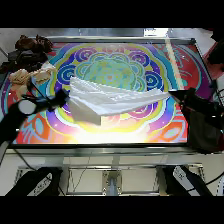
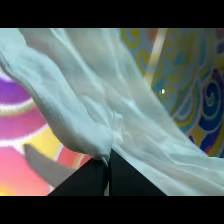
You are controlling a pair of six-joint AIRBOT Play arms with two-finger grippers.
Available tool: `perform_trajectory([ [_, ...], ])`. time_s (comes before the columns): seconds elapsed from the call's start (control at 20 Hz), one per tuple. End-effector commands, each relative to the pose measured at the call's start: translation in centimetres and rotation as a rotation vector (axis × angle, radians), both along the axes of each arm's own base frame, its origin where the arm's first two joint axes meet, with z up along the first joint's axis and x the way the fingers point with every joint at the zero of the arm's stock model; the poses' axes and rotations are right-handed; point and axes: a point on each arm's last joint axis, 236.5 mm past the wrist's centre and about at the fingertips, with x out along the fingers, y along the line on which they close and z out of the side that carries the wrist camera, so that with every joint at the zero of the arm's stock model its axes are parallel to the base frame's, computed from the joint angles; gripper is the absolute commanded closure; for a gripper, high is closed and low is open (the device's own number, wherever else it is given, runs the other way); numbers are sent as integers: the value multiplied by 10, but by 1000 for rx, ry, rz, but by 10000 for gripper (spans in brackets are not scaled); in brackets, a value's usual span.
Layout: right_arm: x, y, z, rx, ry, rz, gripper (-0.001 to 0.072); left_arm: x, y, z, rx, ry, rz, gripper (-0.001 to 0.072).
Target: Fold the shirts.
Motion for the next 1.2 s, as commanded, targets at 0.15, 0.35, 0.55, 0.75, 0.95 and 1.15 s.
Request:
perform_trajectory([
  [0.15, -98, 5, 165, -519, -336, -219, 681, -118, 60, 293, 356, -710, 82, 692],
  [0.35, -130, 34, 262, -713, -550, -338, 682, -167, 68, 372, 465, -857, 92, 692],
  [0.55, -115, 10, 287, -684, -583, -386, 682, -96, 71, 308, 572, -592, 12, 692],
  [0.75, -58, -35, 200, -494, -367, -250, 682, 14, 75, 192, 636, -237, -71, 690],
  [0.95, 39, -24, 38, -489, -98, -167, 682, 108, 69, 89, 630, -86, -105, 691],
  [1.15, 130, 20, -75, -562, 21, -134, 683, 181, 63, 6, 576, -68, -67, 691],
])
